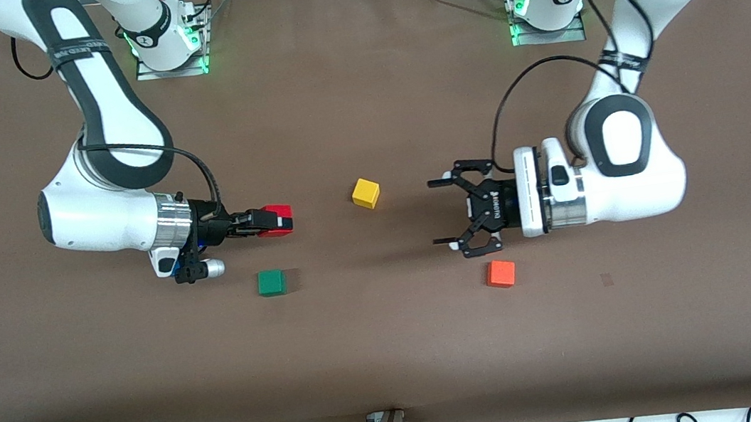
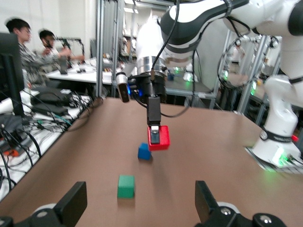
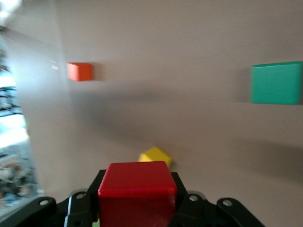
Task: Pass red block to right arm, stack on blue
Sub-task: 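Lower the red cube onto the blue cube with the right gripper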
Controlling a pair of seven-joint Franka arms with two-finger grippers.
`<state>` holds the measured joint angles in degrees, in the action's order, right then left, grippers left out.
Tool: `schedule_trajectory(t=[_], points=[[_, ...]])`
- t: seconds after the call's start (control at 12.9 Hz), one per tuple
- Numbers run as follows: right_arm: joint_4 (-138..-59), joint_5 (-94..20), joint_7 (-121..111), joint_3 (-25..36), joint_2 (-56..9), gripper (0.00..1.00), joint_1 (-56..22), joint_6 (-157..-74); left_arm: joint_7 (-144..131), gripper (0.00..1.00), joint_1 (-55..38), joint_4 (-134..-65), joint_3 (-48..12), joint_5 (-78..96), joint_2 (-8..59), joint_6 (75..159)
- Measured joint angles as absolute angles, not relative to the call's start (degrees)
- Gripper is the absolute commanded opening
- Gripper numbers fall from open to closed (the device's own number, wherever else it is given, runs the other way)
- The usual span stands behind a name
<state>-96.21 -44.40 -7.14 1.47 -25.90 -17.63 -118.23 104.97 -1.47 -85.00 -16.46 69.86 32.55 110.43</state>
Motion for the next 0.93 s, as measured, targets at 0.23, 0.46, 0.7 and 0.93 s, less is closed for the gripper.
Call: schedule_trajectory(t=[0.23,0.46,0.7,0.93], points=[[-96.21,-26.18,-7.11,1.9,-27.64,0.02,-16.62,-118.98,102.3,1.0,2.15,-82.23,-16.36,57.5,32.0,104.41],[-96.23,-14.39,-6.99,3.56,-29.81,0.02,-15.65,-120.72,98.99,1.0,7.28,-80.61,-16.21,46.27,30.43,96.81],[-96.25,-9.08,-7.21,7.63,-32.66,0.02,-15.09,-123.33,93.98,1.0,11.76,-80.32,-15.98,33.21,26.16,94.63],[-96.27,-7.55,-7.31,9.56,-34.02,0.02,-14.86,-124.34,80.47,1.0,14.18,-80.18,-15.85,20.48,20.44,92.82]])
